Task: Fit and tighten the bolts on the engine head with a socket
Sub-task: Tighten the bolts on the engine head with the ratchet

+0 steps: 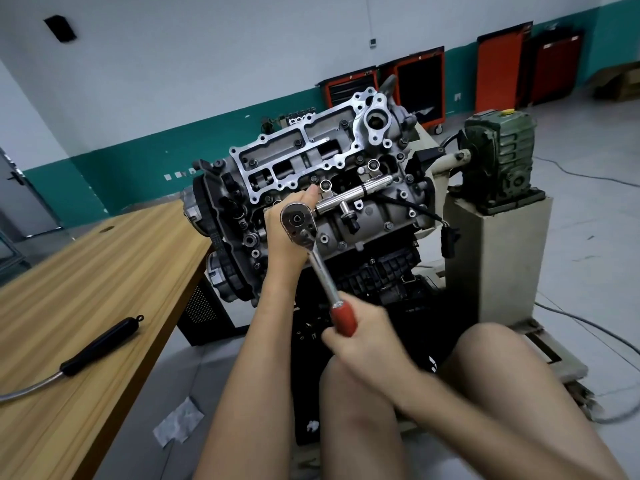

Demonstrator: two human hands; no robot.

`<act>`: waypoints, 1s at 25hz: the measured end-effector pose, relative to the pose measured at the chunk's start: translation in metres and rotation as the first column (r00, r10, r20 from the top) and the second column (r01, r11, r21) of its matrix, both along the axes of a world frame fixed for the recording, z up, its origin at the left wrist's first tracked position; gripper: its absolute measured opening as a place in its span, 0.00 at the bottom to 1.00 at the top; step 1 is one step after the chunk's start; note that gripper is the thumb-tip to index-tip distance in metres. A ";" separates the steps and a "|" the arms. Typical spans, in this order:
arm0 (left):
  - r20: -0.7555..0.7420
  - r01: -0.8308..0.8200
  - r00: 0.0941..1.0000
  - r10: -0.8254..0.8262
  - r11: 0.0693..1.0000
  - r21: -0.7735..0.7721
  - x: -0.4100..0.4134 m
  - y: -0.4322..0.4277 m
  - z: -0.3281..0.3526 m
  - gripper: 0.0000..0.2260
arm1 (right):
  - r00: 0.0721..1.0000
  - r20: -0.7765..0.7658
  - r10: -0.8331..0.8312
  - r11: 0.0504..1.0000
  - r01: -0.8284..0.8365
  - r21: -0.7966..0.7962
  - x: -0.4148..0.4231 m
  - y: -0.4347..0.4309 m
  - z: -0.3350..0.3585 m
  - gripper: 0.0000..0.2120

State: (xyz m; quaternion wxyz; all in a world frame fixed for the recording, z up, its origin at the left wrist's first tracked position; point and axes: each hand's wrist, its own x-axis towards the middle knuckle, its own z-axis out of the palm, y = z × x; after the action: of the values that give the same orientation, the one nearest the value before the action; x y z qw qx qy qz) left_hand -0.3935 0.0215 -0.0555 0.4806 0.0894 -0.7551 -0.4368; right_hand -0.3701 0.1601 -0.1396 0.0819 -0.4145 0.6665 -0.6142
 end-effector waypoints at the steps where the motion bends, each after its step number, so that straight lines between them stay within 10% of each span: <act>1: 0.030 -0.010 0.999 0.010 1.000 -0.012 -0.001 -0.003 0.000 0.19 | 0.992 -0.124 0.021 0.997 -0.012 0.072 -0.023 0.017 0.010 0.18; 7: 0.073 0.029 0.997 -0.019 0.991 -0.131 -0.011 -0.006 0.005 0.26 | 0.626 -0.777 0.066 0.895 0.307 0.323 -0.132 0.062 0.110 0.17; 13: -0.015 -0.015 1.000 0.014 0.996 -0.087 -0.015 -0.001 0.000 0.24 | 0.981 -0.154 -0.115 0.993 0.116 -0.001 -0.030 0.023 0.006 0.19; 17: 0.011 0.027 1.000 -0.026 0.991 -0.128 -0.009 -0.006 -0.001 0.22 | 0.996 0.073 -0.060 0.994 0.066 -0.085 0.014 -0.011 -0.009 0.13; 21: 0.050 0.029 0.999 -0.022 0.989 -0.143 -0.011 -0.005 0.004 0.25 | 0.950 -0.313 0.022 0.979 0.043 0.202 -0.064 0.041 0.032 0.17; 25: 0.065 0.048 0.997 -0.042 0.994 -0.102 -0.012 -0.009 0.005 0.24 | 0.696 -0.717 0.028 0.906 0.285 0.312 -0.126 0.060 0.099 0.20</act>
State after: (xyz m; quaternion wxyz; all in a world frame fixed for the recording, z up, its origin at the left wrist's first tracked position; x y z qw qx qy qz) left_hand -0.4057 0.0129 -0.0500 0.4506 0.0611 -0.7934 -0.4047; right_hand -0.4963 0.2199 -0.0407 -0.1411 -0.5430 0.7851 -0.2623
